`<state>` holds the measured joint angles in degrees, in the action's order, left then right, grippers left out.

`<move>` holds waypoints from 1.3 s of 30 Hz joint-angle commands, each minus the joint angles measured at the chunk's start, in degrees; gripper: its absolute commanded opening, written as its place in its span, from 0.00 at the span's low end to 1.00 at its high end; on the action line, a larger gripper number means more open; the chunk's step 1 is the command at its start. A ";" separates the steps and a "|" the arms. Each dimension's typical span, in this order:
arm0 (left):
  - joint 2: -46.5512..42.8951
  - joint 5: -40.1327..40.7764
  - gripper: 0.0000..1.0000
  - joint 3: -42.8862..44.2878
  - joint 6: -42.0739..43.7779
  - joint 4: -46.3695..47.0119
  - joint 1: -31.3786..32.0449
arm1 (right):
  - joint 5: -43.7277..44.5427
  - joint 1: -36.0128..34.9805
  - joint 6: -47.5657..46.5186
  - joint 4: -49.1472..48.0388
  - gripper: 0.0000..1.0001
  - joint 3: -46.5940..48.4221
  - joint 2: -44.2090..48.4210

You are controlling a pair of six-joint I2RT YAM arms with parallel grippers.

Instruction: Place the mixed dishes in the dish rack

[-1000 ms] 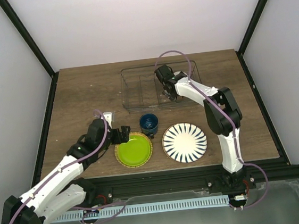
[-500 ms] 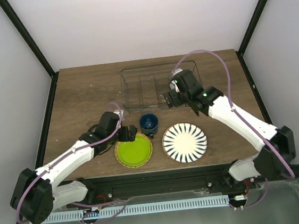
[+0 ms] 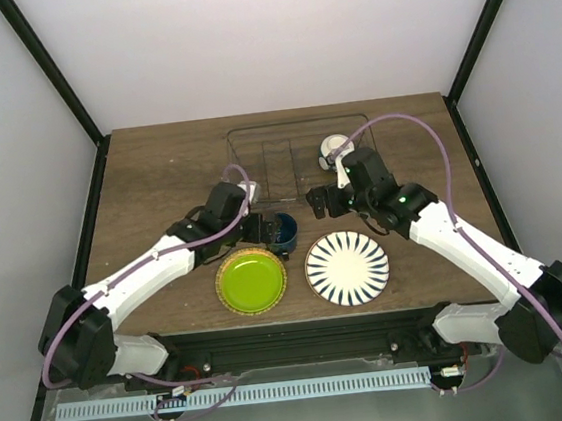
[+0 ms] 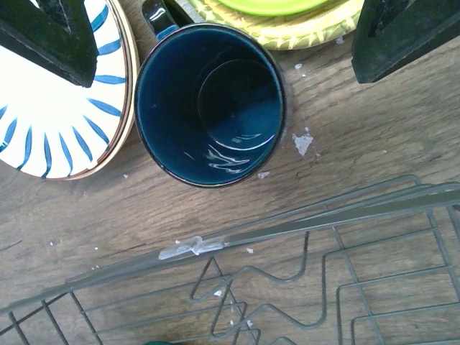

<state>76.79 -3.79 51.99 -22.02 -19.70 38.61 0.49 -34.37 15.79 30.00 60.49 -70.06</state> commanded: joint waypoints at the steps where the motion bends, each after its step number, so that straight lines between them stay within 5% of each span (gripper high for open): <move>1: 3.13 3.60 0.97 3.59 0.29 -4.92 1.94 | 0.16 -0.13 1.82 -1.03 1.00 -0.30 4.65; 9: 8.86 8.40 0.94 6.14 -1.18 -9.27 4.43 | 2.40 -0.17 0.78 0.70 1.00 -2.22 10.44; 23: 17.61 9.51 0.89 6.97 -3.08 -2.99 5.17 | 2.68 -0.17 0.83 1.65 1.00 -3.25 13.01; 28: 19.67 8.70 0.74 7.52 -3.29 -1.65 5.20 | 3.11 -0.17 0.73 1.59 1.00 -3.66 13.52; 39: 19.04 7.09 0.22 7.13 -3.42 -1.04 5.17 | 4.52 -0.13 0.63 1.79 1.00 -4.28 14.43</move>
<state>96.38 4.49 58.94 -25.43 -21.02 43.51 4.12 -34.37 16.53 31.70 56.42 -56.53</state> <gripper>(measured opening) 0.280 0.997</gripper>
